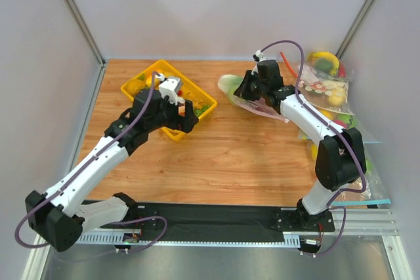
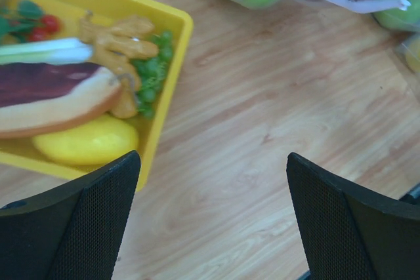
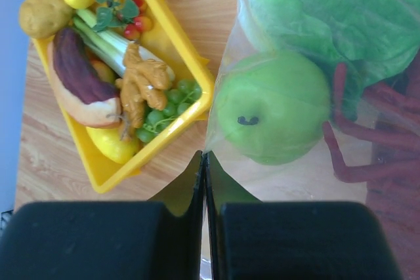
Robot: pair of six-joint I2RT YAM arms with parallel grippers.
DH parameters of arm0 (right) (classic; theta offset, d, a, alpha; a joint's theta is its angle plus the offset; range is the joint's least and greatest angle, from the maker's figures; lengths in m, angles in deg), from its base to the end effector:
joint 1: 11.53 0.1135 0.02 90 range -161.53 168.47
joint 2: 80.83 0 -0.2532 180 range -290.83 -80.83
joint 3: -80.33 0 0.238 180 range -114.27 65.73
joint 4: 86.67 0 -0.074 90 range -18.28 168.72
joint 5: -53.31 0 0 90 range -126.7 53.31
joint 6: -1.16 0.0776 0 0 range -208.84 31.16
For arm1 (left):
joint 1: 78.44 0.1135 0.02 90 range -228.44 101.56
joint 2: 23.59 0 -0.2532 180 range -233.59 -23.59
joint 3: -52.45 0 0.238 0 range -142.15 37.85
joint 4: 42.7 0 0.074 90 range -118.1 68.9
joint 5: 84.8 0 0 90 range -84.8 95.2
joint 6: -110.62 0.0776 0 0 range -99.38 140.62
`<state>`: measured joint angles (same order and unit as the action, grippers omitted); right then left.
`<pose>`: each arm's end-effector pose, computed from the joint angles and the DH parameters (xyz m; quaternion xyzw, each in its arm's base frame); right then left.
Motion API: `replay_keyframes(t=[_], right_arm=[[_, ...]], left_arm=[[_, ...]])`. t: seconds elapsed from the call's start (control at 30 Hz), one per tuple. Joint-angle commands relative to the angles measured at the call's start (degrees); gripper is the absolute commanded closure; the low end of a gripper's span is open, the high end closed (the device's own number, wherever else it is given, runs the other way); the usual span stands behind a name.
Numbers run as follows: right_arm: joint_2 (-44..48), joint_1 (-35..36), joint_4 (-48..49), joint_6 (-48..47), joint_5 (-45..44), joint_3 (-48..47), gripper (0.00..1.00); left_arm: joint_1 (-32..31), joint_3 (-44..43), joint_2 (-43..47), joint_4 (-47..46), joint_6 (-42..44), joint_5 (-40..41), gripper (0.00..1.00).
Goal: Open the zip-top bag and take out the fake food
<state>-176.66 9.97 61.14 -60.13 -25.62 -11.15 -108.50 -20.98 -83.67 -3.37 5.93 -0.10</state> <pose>0.3701 0.1618 0.2579 0.0126 0.8899 0.2680 0.3688 0.2225 -0.1371 0.3216 0.1376 0.8362 -0.2378 0.4747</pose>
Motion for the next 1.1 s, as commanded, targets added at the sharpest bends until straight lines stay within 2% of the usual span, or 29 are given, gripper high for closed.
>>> replay_keyframes(t=[0.0,0.2,0.43,0.93,1.07], right_arm=[[-0.06,2.32,6.59,4.94,1.68,-2.04,1.00],[-1.11,5.48,9.23,7.32,1.85,-1.34,1.00],[-2.87,8.38,10.46,9.00,3.08,-1.52,1.00],[-3.75,11.11,11.78,10.23,5.10,-1.25,1.00],[-3.83,11.29,12.57,11.02,6.15,-0.99,1.00]], left_arm=[[-3.58,-0.14,-5.29,-8.46,-5.86,-2.61,0.01],[-5.36,-0.85,-11.20,-17.51,-11.05,-5.51,0.01],[-5.36,-0.67,-14.72,-23.41,-16.41,-6.13,0.01],[-5.36,-1.73,-19.90,-22.01,-18.26,-0.94,0.02],[-5.36,-1.90,-20.96,-22.45,-18.70,-1.20,0.09]])
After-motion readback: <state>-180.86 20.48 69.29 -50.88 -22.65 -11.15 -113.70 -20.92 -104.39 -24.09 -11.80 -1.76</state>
